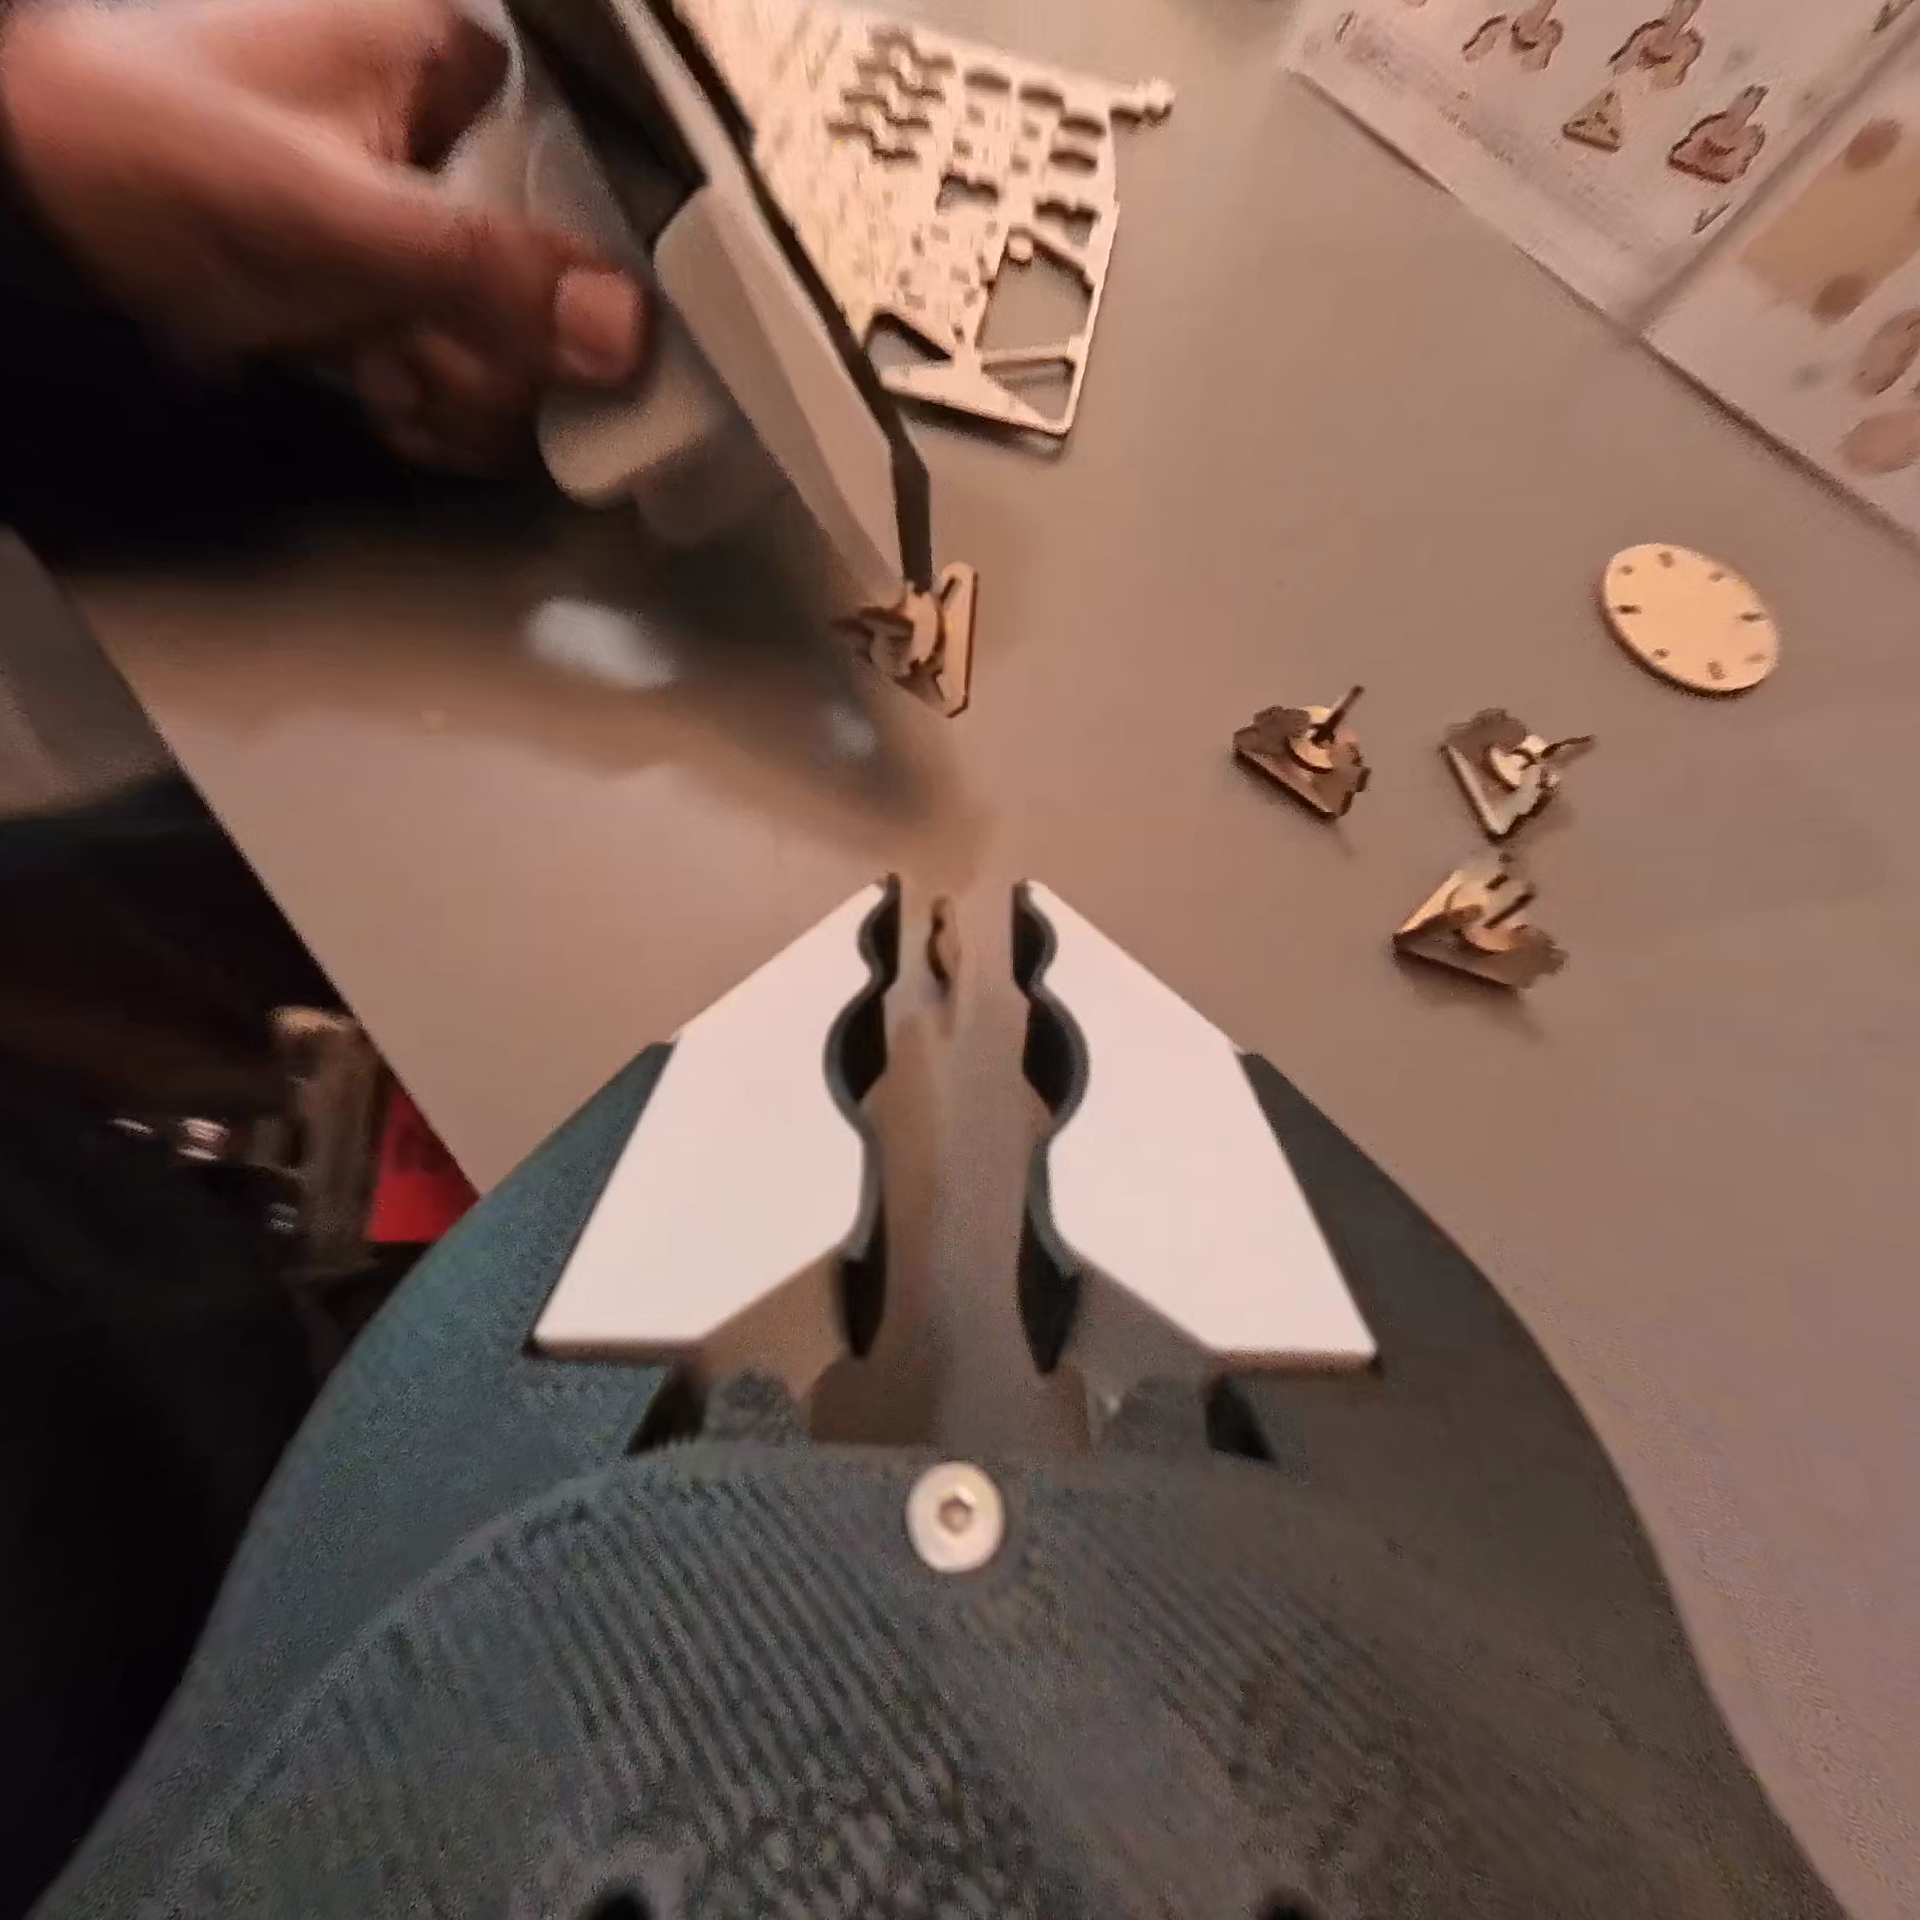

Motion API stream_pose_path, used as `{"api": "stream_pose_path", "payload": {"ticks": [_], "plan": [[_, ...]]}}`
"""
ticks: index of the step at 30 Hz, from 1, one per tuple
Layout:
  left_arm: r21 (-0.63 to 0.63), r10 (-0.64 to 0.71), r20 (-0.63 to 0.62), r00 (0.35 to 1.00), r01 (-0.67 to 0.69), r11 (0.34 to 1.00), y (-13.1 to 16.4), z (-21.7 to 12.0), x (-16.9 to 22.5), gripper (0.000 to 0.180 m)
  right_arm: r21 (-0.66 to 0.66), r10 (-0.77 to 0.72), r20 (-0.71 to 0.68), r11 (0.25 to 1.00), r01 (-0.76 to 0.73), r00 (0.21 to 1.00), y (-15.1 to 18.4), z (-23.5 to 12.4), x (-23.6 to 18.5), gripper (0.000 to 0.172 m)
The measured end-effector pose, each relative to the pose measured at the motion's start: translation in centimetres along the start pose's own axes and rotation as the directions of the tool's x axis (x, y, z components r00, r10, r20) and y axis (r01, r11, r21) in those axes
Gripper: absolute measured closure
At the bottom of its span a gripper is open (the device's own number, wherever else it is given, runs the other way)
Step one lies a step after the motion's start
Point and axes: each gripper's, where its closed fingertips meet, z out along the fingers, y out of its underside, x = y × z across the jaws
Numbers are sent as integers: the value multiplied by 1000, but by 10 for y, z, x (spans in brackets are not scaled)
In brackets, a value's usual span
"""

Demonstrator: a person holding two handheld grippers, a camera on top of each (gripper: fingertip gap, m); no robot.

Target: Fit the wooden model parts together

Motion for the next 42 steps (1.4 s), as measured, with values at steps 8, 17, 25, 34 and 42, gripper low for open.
{"api": "stream_pose_path", "payload": {"ticks": [8,17,25,34,42], "plan": [[76,13,-263,965,8,997,-13,-5,35,180,294,95,224,943,-160,970,-45,-11,-6,140],[55,5,-336,942,14,998,-10,-1,46,179,317,75,410,923,-219,909,-59,-9,-16,153],[132,49,-353,934,-2,991,-18,-1,52,161,332,133,441,894,-299,887,-63,-15,-10,168],[115,466,142,873,-482,869,-23,4,36,145,231,504,706,500,-834,498,-74,-19,21,172],[-24,661,390,642,-710,704,-22,6,30,165,229,527,661,536,-812,534,-76,-9,6,171]]}}
